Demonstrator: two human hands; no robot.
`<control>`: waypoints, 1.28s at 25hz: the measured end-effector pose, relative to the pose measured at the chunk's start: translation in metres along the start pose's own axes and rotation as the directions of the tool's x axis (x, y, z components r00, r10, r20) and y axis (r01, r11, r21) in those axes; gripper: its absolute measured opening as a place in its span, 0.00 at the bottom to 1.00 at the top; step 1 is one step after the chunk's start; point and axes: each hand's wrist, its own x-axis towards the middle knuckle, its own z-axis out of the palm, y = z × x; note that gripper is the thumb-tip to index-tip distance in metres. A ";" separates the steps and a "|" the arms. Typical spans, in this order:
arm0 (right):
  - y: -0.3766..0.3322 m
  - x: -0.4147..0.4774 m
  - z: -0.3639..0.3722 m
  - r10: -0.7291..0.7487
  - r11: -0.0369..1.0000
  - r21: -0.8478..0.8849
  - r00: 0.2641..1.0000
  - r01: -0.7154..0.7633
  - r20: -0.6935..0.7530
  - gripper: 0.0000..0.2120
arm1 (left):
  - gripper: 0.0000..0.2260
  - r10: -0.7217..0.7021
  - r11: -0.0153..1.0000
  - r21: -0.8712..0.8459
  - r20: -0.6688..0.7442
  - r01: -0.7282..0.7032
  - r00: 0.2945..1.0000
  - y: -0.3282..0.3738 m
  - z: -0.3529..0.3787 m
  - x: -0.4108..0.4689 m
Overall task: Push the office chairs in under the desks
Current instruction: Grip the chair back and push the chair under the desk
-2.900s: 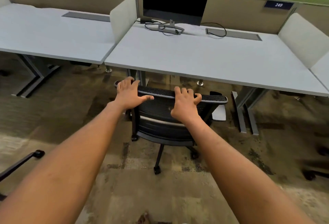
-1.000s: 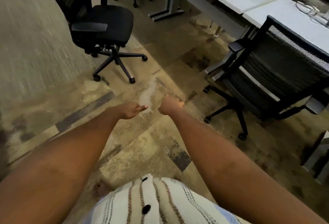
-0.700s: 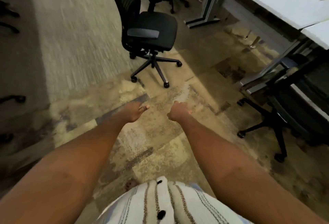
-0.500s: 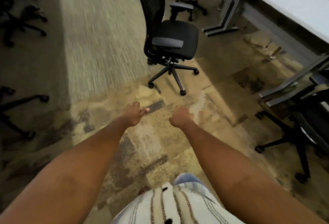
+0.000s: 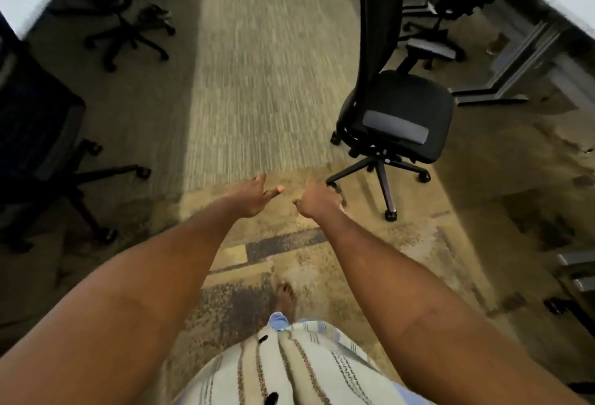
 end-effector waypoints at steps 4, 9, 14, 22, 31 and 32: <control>-0.065 0.076 -0.039 -0.067 0.996 -0.065 0.998 0.068 0.019 0.15 | 0.38 -0.048 0.999 -0.002 0.016 0.048 0.999 -0.035 -0.060 0.065; -0.119 0.154 -0.092 -0.023 0.996 -0.090 1.000 0.022 -0.012 0.21 | 0.35 0.018 0.999 -0.025 -0.044 -0.019 0.999 -0.043 -0.123 0.151; -0.161 0.248 -0.153 0.076 0.997 0.020 0.985 -0.073 -0.154 0.26 | 0.31 0.145 0.987 0.076 -0.073 -0.139 0.987 -0.045 -0.191 0.270; -0.215 0.362 -0.248 0.308 0.935 0.258 0.918 -0.244 -0.248 0.28 | 0.27 0.368 0.914 0.195 -0.035 -0.355 0.929 -0.044 -0.292 0.432; -0.223 0.461 -0.346 0.519 0.854 0.356 0.600 -0.379 -0.609 0.25 | 0.21 0.644 0.750 0.215 -0.021 -0.626 0.764 0.033 -0.365 0.582; -0.218 0.475 -0.359 0.514 0.855 0.342 0.552 -0.390 -0.657 0.25 | 0.20 0.679 0.721 0.229 -0.041 -0.654 0.733 0.047 -0.372 0.596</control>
